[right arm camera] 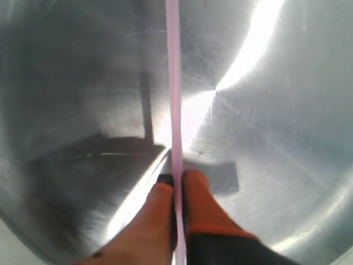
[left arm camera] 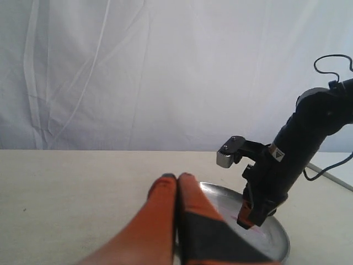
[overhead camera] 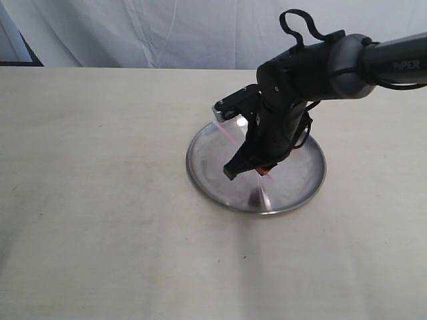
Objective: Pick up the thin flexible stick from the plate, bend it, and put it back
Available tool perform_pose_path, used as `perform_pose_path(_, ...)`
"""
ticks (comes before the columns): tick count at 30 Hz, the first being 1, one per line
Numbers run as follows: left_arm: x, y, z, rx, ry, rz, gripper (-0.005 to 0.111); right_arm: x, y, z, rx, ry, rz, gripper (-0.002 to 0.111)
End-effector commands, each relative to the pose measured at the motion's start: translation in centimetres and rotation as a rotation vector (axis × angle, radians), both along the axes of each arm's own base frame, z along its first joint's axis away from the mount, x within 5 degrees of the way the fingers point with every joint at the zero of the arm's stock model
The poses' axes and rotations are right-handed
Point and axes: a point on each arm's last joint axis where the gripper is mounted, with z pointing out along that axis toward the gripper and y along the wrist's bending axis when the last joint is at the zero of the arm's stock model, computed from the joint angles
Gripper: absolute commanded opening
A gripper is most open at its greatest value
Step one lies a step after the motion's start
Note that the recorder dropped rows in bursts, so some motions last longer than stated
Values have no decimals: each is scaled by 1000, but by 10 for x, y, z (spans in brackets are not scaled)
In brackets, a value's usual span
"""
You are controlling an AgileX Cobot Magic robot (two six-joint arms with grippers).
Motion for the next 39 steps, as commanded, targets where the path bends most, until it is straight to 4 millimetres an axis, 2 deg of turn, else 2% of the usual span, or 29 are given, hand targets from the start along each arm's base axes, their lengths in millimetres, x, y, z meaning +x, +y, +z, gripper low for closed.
perform_pose_path(1,0,0,-1,3,0,-8,0,-8,-5,23,37,-34,-16,-1)
perform_pose_path(9,0,0,-1,3,0,-8,0,-43,-10,53,206,-93,-62,-1)
perform_pose_path(14,0,0,-1,3,0,-8,0,-82,1,69,293,-60,37,-1)
perform_pose_path(16,0,1,-1,-9,6,7,0,-99,10,74,321,-48,91,-1)
perform_pose_path(19,-5,-5,7,-231,48,-105,0,-125,31,81,426,-48,219,-1)
perform_pose_path(20,-8,-9,10,-256,35,-170,0,-132,41,85,474,-52,274,-1)
perform_pose_path(23,-14,-16,12,-233,3,-265,0,-149,65,96,639,-47,387,-1)
perform_pose_path(26,-11,-13,7,-157,9,-207,0,-169,86,105,784,-30,529,-1)
perform_pose_path(28,-9,-12,6,-192,45,-188,0,-174,93,108,829,-39,550,-1)
perform_pose_path(32,-10,-12,7,-287,107,-214,14,-176,99,113,847,-71,566,-1)
perform_pose_path(39,-9,-11,8,-460,201,-226,61,-176,101,119,857,-107,591,-1)
